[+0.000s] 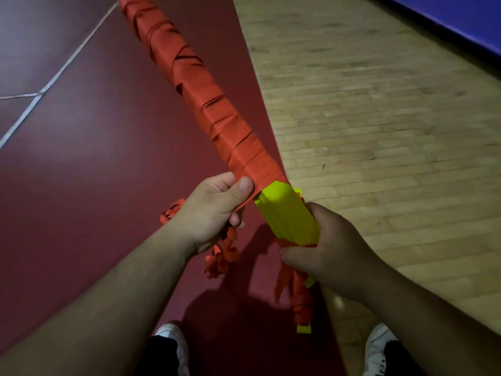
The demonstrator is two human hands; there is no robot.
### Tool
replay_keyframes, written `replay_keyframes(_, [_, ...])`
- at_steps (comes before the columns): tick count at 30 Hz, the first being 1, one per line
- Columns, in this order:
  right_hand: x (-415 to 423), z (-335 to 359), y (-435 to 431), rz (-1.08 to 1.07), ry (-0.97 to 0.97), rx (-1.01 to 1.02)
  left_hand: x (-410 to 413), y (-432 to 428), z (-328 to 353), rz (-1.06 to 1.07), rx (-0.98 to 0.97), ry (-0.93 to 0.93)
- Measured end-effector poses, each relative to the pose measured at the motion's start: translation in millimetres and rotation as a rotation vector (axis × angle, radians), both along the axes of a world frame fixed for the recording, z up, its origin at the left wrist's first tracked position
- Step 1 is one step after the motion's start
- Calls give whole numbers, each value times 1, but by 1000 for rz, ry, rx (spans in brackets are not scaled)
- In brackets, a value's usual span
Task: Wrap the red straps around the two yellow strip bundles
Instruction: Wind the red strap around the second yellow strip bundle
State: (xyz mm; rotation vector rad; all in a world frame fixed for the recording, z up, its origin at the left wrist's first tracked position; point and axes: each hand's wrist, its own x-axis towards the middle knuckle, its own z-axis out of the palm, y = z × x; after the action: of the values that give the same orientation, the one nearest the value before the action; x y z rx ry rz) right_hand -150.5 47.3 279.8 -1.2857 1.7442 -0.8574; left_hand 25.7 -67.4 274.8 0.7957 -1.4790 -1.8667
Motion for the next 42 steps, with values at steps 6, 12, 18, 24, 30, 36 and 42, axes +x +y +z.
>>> replay_keyframes(6, [-3, 5, 1, 176, -328, 47, 2, -3, -4, -88, 109, 140])
replay_keyframes(12, [-4, 4, 3, 273, -690, 102, 6, 0, -4, -212, 187, 288])
replay_keyframes(18, [-9, 0, 5, 298, -958, 207, 4, 3, -3, -284, 201, 327])
replay_keyframes(24, [-18, -3, -1, 325, -1011, 295, 0, 2, -6, -161, 80, 202])
replay_keyframes(30, [-22, 2, -9, 158, -467, 149, -3, 0, -13, 152, 42, -19])
replay_keyframes(36, [3, -1, -3, 108, 557, 70, -17, 7, -18, 399, -33, -179])
replay_keyframes(42, [3, -10, -5, -14, 704, -9, -28, 24, -6, 305, -178, -204])
